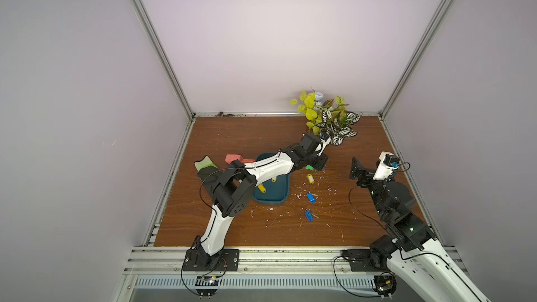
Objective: Take the keys out of the storage box
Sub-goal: Place the key at the center of the board.
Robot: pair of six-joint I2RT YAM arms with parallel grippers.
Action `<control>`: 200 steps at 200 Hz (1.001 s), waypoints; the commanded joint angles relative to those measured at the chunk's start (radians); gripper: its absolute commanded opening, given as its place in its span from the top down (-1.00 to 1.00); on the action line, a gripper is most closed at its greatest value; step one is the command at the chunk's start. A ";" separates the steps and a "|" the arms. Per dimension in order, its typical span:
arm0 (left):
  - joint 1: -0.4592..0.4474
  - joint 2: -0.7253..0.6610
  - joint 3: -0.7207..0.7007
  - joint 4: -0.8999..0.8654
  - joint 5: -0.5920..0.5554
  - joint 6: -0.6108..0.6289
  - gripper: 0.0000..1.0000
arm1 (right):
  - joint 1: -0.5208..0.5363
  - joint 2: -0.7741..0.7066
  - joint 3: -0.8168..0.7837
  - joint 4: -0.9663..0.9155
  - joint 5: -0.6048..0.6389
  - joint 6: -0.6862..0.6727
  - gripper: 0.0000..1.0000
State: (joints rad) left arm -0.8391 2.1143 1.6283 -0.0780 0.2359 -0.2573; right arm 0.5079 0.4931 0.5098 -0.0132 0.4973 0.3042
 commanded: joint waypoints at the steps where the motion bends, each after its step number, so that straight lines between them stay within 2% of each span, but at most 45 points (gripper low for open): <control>1: -0.010 0.051 0.054 -0.034 0.035 0.020 1.00 | -0.005 0.005 0.012 0.021 0.020 0.018 -0.98; 53: -0.010 0.157 0.159 -0.049 0.029 0.010 1.00 | -0.005 0.016 0.012 0.019 0.003 0.031 -0.98; 98: -0.010 0.194 0.163 -0.046 0.040 -0.013 0.96 | -0.005 0.027 0.010 0.016 0.007 0.043 -0.98; 200: -0.007 0.126 0.139 -0.052 0.003 -0.010 0.50 | -0.005 0.025 -0.003 0.018 -0.001 0.054 -0.98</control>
State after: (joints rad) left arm -0.8394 2.3009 1.7683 -0.1165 0.2562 -0.2764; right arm 0.5079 0.5247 0.5098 -0.0193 0.4919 0.3420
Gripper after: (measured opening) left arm 0.230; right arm 0.990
